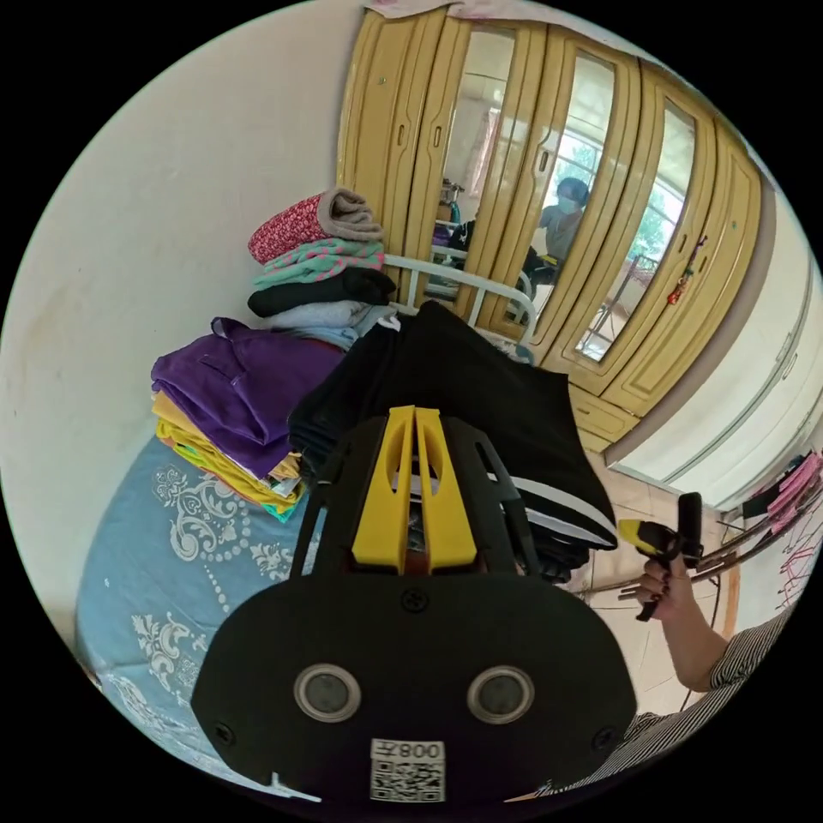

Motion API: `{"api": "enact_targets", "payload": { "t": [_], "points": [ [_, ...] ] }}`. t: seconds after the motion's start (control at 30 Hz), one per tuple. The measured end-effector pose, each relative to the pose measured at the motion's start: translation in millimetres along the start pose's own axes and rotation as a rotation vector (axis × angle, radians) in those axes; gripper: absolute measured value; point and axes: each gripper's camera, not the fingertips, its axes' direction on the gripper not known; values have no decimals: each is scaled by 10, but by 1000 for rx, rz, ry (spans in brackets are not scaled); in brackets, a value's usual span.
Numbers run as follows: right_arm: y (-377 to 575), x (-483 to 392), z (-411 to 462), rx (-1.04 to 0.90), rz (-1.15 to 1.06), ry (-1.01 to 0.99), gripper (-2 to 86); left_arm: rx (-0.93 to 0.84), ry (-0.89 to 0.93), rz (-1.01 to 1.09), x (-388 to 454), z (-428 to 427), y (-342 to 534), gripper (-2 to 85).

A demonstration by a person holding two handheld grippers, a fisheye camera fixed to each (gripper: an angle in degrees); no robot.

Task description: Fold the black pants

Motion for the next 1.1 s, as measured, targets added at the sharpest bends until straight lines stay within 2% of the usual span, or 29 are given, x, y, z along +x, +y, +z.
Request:
{"api": "enact_targets", "payload": {
  "t": [0.17, 0.27, 0.4, 0.53, 0.67, 0.83, 0.9, 0.97, 1.1],
  "points": [
    [-179, -486, -65, 8, -220, 184, 1, 23, -4, 27, 102, 229, -121, 1],
    [-335, -886, 315, -110, -439, 304, 0, 7, -44, 38, 165, 358, -174, 1],
    [-239, -1136, 1013, -314, -678, 610, 1, 0, -20, -3, 137, 475, -209, 1],
    [53, -1200, 1195, -238, -830, 771, 1, -41, -60, 60, 208, 557, -248, 2],
    [143, -1252, 1262, -219, -875, 855, 2, -24, -8, 32, 175, 517, -248, 1],
    [-24, -1225, 1139, -214, -757, 769, 2, 127, 62, 61, 291, 329, -103, 2],
    [-40, -1221, 1131, -199, -755, 766, 2, 78, 39, 116, 338, 445, -60, 2],
    [-59, -1226, 1130, -188, -756, 776, 2, -114, -13, 172, 297, 763, -5, 2],
    [-178, -1207, 1040, -178, -733, 737, 2, -73, 56, 119, 116, 716, 90, 1]
  ]
}}
